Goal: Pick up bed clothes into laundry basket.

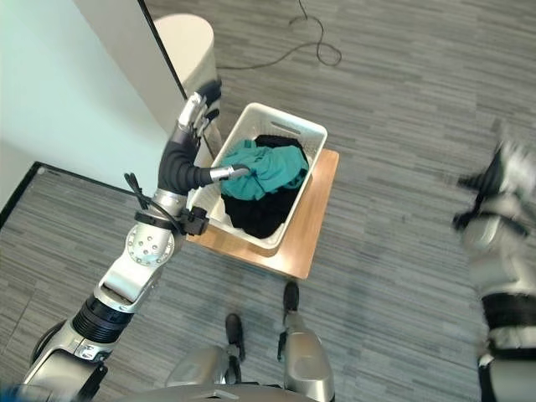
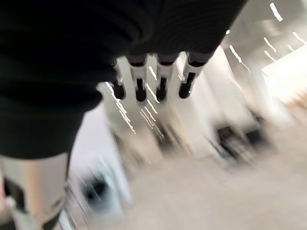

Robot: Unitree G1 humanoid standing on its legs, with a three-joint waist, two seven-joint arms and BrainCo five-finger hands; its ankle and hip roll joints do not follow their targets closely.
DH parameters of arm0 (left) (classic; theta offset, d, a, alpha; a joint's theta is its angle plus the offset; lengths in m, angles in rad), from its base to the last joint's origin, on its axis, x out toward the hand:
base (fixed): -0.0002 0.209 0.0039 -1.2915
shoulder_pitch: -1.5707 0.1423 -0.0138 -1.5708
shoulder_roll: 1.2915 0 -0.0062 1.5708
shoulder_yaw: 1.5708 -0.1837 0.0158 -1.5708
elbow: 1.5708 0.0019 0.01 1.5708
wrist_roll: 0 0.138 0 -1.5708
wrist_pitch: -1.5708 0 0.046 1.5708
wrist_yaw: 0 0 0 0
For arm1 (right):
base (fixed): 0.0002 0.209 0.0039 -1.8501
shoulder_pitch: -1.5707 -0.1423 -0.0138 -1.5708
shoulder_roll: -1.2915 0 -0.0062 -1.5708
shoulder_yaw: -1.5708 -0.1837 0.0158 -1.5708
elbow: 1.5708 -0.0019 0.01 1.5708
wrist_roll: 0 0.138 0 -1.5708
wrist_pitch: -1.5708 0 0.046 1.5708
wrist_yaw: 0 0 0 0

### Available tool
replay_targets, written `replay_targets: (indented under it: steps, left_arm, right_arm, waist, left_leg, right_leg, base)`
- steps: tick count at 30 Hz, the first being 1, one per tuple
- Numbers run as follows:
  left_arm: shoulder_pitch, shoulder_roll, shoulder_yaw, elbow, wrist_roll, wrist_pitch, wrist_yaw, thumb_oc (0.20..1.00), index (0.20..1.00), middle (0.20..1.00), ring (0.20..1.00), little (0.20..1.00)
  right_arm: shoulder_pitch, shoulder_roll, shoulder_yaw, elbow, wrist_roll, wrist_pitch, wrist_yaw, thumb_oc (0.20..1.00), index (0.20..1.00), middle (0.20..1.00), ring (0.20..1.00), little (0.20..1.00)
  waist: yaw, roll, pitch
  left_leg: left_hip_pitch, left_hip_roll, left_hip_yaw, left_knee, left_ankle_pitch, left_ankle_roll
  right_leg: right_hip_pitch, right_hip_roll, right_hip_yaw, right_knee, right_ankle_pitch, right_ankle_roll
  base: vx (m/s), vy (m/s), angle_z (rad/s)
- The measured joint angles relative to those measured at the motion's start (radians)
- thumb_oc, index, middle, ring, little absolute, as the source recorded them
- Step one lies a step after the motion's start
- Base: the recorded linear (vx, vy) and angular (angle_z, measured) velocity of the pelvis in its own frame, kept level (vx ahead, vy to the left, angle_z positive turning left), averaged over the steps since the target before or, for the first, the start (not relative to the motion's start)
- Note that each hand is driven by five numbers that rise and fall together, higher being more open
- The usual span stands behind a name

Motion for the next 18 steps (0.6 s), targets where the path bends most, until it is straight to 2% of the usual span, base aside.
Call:
replay_targets:
  steps: [1, 2, 4, 5, 7, 8, 9, 10, 11, 12, 14, 15, 16, 18]
  left_arm:
    - [0.019, 0.008, -0.001, -0.001, 0.009, 0.0, 0.003, 1.0, 1.0, 1.0, 1.0, 1.0]
    - [0.12, 0.011, 0.042, -0.04, 0.01, -0.006, 0.001, 1.0, 1.0, 1.0, 1.0, 1.0]
    - [0.252, 0.018, 0.077, -0.068, 0.006, -0.006, 0.003, 1.0, 1.0, 1.0, 1.0, 1.0]
    - [0.343, 0.002, 0.1, -0.049, -0.007, -0.01, 0.0, 1.0, 1.0, 1.0, 1.0, 1.0]
    - [0.391, -0.037, 0.121, 0.023, -0.057, -0.009, -0.009, 1.0, 1.0, 1.0, 1.0, 1.0]
    - [0.392, -0.033, 0.116, 0.039, -0.076, -0.004, -0.009, 1.0, 1.0, 1.0, 1.0, 1.0]
    - [0.395, -0.036, 0.127, 0.041, -0.085, 0.004, -0.017, 1.0, 1.0, 1.0, 1.0, 1.0]
    - [0.447, -0.084, 0.223, -0.021, -0.089, 0.018, -0.019, 1.0, 1.0, 1.0, 1.0, 1.0]
    - [0.566, -0.224, 0.454, -0.1, -0.122, 0.003, 0.04, 1.0, 1.0, 1.0, 1.0, 1.0]
    - [0.646, -0.21, 0.522, -0.087, -0.139, 0.01, 0.075, 1.0, 1.0, 1.0, 1.0, 1.0]
    - [0.766, -0.154, 0.519, -0.08, -0.155, 0.028, 0.081, 1.0, 1.0, 1.0, 1.0, 1.0]
    - [0.795, -0.129, 0.491, -0.079, -0.158, 0.028, 0.083, 1.0, 1.0, 1.0, 1.0, 1.0]
    - [0.78, -0.1, 0.391, -0.072, -0.16, 0.025, 0.072, 1.0, 1.0, 1.0, 1.0, 1.0]
    - [0.718, -0.126, 0.336, -0.037, -0.16, 0.023, 0.067, 1.0, 1.0, 1.0, 1.0, 1.0]
  right_arm:
    - [-0.013, -0.007, 0.003, -0.003, -0.001, -0.003, -0.014, 1.0, 1.0, 1.0, 1.0, 1.0]
    - [-0.046, 0.001, 0.023, -0.024, -0.012, 0.011, -0.029, 1.0, 1.0, 1.0, 1.0, 1.0]
    - [-0.051, 0.003, 0.031, -0.015, -0.028, 0.016, -0.035, 1.0, 1.0, 1.0, 1.0, 1.0]
    - [-0.117, -0.001, 0.079, 0.044, -0.027, 0.022, -0.041, 1.0, 1.0, 1.0, 1.0, 1.0]
    - [-0.288, 0.005, 0.225, 0.184, -0.006, 0.023, -0.04, 1.0, 1.0, 1.0, 1.0, 1.0]
    - [-0.333, 0.014, 0.248, 0.196, 0.005, 0.02, -0.036, 1.0, 1.0, 1.0, 1.0, 1.0]
    - [-0.308, 0.03, 0.216, 0.126, 0.01, 0.025, -0.009, 1.0, 1.0, 1.0, 1.0, 1.0]
    - [-0.018, 0.156, -0.078, -0.295, 0.002, 0.004, 0.04, 1.0, 1.0, 1.0, 1.0, 1.0]
    - [0.582, 0.59, -0.259, -0.967, -0.072, -0.206, 0.019, 1.0, 1.0, 1.0, 1.0, 1.0]
    - [0.765, 0.605, -0.114, -0.982, -0.111, -0.246, 0.054, 1.0, 1.0, 1.0, 1.0, 1.0]
    - [0.844, 0.492, -0.023, -0.874, -0.146, -0.234, 0.093, 1.0, 1.0, 1.0, 1.0, 1.0]
    - [0.831, 0.444, 0.019, -0.823, -0.155, -0.224, 0.091, 1.0, 1.0, 1.0, 1.0, 1.0]
    - [0.797, 0.374, 0.077, -0.724, -0.18, -0.241, 0.097, 1.0, 1.0, 1.0, 1.0, 1.0]
    - [0.764, 0.373, 0.077, -0.644, -0.191, -0.241, 0.099, 1.0, 1.0, 1.0, 1.0, 1.0]
  waist:
    - [0.005, 0.004, -0.01]
    - [0.046, 0.015, -0.019]
    - [0.083, 0.031, -0.037]
    - [0.108, 0.04, -0.047]
    - [0.153, 0.043, -0.057]
    - [0.178, 0.037, -0.06]
    - [0.191, 0.028, -0.057]
    - [0.191, 0.021, -0.055]
    - [0.195, 0.0, -0.066]
    - [0.182, 0.002, -0.078]
    - [0.16, 0.01, -0.08]
    - [0.159, 0.014, -0.079]
    - [0.146, 0.038, -0.084]
    - [0.143, 0.052, -0.081]
  left_leg:
    - [-0.004, 0.001, -0.008, 0.006, 0.004, -0.004]
    - [-0.003, 0.007, -0.022, 0.014, 0.002, -0.006]
    - [-0.003, 0.013, -0.052, 0.012, 0.003, -0.008]
    - [0.002, 0.016, -0.077, 0.019, 0.004, -0.014]
    - [-0.006, 0.019, -0.119, 0.031, 0.005, -0.024]
    - [-0.011, 0.022, -0.133, 0.033, 0.007, -0.026]
    - [-0.015, 0.027, -0.139, 0.051, 0.013, -0.043]
    - [-0.045, 0.032, -0.151, 0.075, 0.005, -0.055]
    - [-0.029, 0.043, -0.15, 0.054, 0.007, -0.057]
    - [-0.005, 0.048, -0.13, 0.047, 0.005, -0.055]
    - [0.012, 0.039, -0.106, 0.043, 0.001, -0.048]
    - [0.011, 0.037, -0.103, 0.045, 0.0, -0.046]
    - [-0.003, 0.038, -0.119, 0.047, -0.019, -0.046]
    - [-0.01, 0.032, -0.131, 0.046, -0.014, -0.044]
  right_leg:
    - [-0.001, 0.0, -0.008, 0.0, 0.0, 0.0]
    - [0.011, 0.002, -0.023, 0.0, -0.008, -0.007]
    - [0.027, 0.003, -0.053, 0.0, -0.017, -0.012]
    - [0.045, 0.003, -0.072, 0.001, -0.024, -0.012]
    - [0.062, 0.001, -0.116, 0.0, -0.036, -0.011]
    - [0.061, 0.003, -0.127, 0.0, -0.039, -0.014]
    - [0.049, 0.013, -0.132, 0.002, -0.047, -0.006]
    - [0.045, 0.009, -0.117, 0.013, -0.06, -0.011]
    - [0.075, 0.022, -0.097, 0.033, -0.107, -0.002]
    - [0.064, 0.018, -0.074, 0.065, -0.126, 0.008]
    - [0.08, 0.011, -0.047, 0.06, -0.135, 0.005]
    - [0.072, 0.005, -0.045, 0.059, -0.131, 0.005]
    - [0.055, -0.002, -0.068, 0.04, -0.1, 0.01]
    - [0.061, -0.006, -0.074, 0.015, -0.079, 0.011]
  base:
    - [0.03, -0.143, 0.31]
    - [0.02, -0.125, 0.36]
    - [0.01, -0.134, 0.44]
    - [0.02, -0.142, 0.55]
    - [-0.04, -0.107, 0.63]
    - [-0.1, -0.043, 0.52]
    - [-0.04, -0.053, 0.61]
    - [0.04, -0.073, 1.22]
    - [0.04, -0.079, 0.81]
    - [-0.07, -0.085, 0.19]
    - [-0.05, -0.029, -0.72]
    - [0.0, -0.001, -0.64]
    - [0.0, 0.0, -0.32]
    - [-0.62, -0.22, 0.04]
